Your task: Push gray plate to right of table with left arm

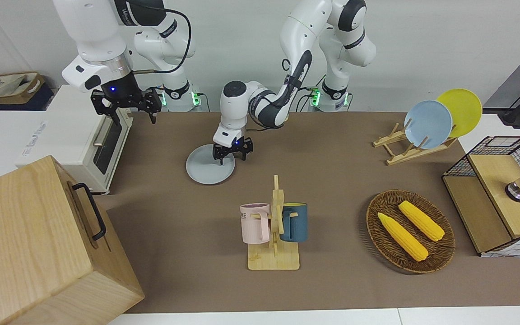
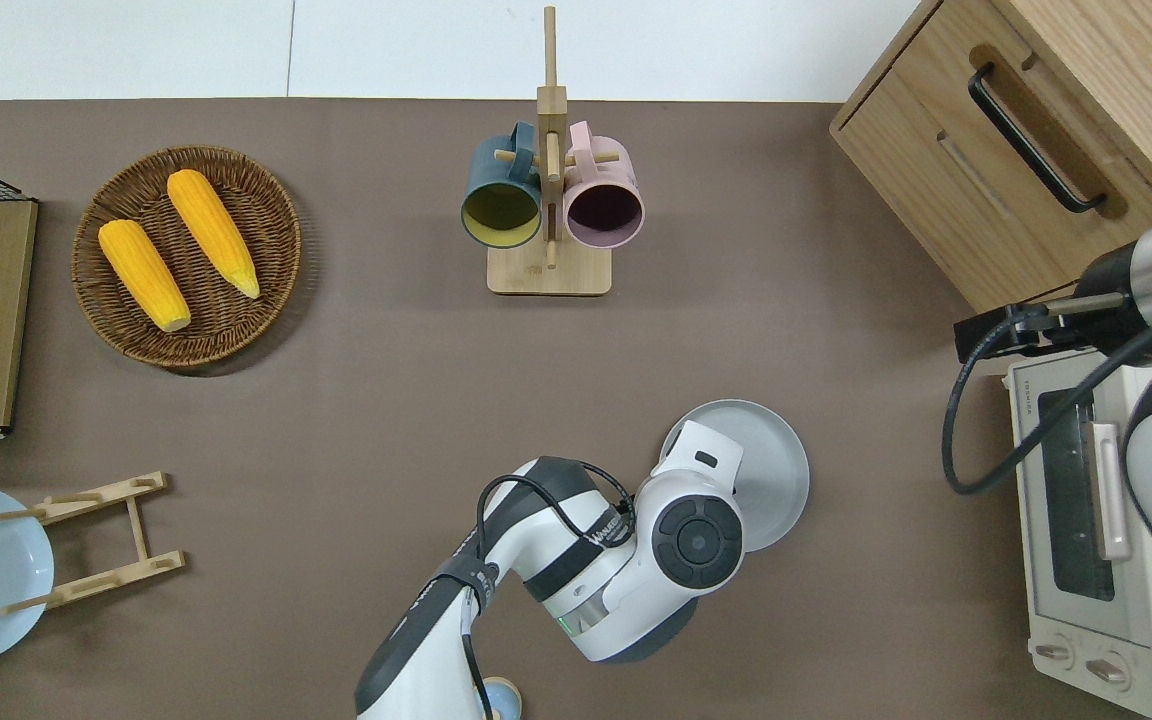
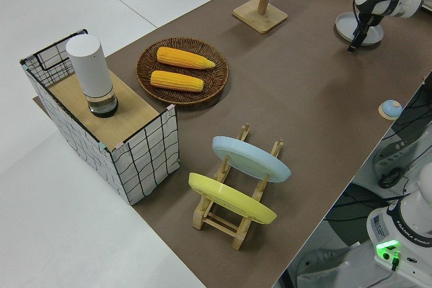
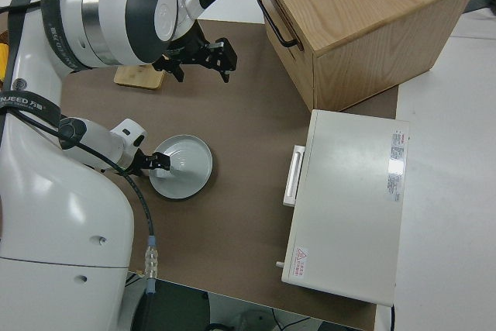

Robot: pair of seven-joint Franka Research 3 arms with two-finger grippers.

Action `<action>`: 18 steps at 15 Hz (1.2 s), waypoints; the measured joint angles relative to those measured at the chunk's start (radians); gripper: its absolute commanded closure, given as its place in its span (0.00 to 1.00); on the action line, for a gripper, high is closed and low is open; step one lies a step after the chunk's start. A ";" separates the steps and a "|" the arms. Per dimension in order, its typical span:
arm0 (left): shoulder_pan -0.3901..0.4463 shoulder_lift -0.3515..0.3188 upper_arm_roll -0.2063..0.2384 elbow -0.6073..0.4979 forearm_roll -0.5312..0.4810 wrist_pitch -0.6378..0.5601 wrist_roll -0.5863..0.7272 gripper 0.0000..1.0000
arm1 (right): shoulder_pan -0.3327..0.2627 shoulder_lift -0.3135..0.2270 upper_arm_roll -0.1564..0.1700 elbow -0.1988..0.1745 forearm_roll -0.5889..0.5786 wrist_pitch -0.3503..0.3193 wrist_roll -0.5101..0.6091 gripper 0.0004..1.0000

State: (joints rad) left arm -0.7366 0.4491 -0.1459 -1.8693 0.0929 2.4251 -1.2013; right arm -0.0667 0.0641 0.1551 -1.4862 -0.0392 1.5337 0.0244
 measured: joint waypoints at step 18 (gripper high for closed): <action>0.259 -0.255 0.007 -0.037 -0.123 -0.385 0.506 0.01 | 0.000 0.000 0.000 0.000 0.000 0.000 0.000 0.02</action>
State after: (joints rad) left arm -0.4777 0.1944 -0.1384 -1.9063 -0.0303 2.0398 -0.6950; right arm -0.0667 0.0641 0.1551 -1.4862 -0.0392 1.5337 0.0244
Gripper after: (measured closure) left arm 0.004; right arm 0.013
